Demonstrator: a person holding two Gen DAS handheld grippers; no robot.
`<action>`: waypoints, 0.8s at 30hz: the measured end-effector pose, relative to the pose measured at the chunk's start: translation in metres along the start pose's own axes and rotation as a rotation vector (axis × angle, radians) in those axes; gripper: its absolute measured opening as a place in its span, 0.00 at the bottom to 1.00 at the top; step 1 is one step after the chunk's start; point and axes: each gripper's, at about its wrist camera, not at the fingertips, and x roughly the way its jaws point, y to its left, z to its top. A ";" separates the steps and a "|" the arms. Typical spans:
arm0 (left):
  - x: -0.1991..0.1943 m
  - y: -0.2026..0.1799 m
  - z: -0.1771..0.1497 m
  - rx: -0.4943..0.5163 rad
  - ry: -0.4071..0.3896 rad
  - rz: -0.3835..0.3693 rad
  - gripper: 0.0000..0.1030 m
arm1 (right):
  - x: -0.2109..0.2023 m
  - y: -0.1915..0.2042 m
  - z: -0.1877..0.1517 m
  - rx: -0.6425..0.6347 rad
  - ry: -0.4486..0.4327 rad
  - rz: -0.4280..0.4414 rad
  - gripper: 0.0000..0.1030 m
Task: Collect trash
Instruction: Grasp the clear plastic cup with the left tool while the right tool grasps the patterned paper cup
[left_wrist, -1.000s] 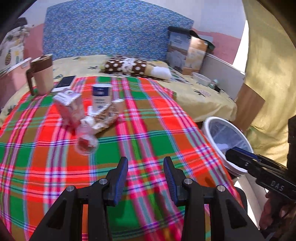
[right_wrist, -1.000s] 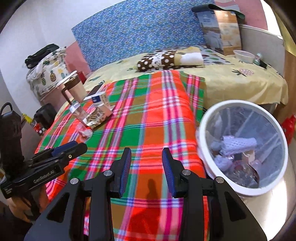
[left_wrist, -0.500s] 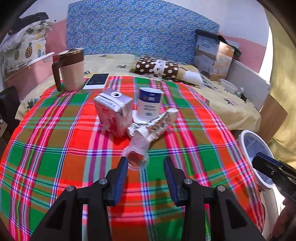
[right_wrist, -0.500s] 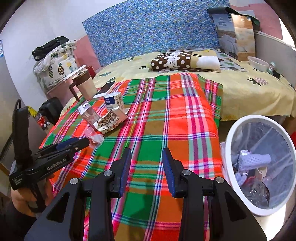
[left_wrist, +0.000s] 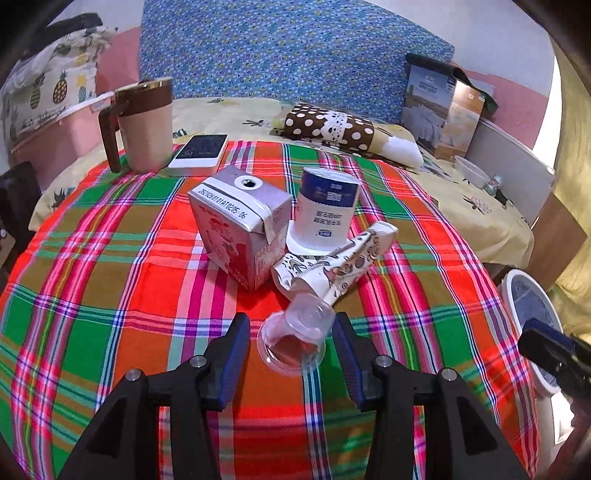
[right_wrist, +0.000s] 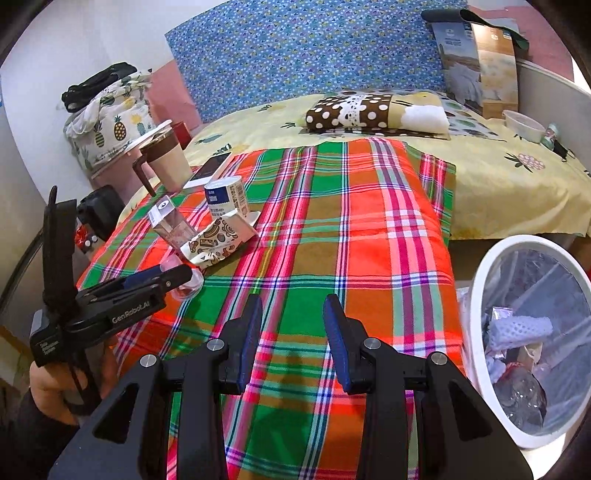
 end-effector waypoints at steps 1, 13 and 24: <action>0.002 0.000 0.000 -0.001 0.001 -0.004 0.42 | 0.002 0.001 0.001 0.000 0.004 0.001 0.36; -0.024 0.016 -0.009 -0.007 -0.037 -0.041 0.31 | 0.028 0.026 0.016 0.006 0.037 0.070 0.36; -0.043 0.056 -0.013 -0.058 -0.055 -0.032 0.31 | 0.061 0.057 0.035 0.092 0.049 0.107 0.47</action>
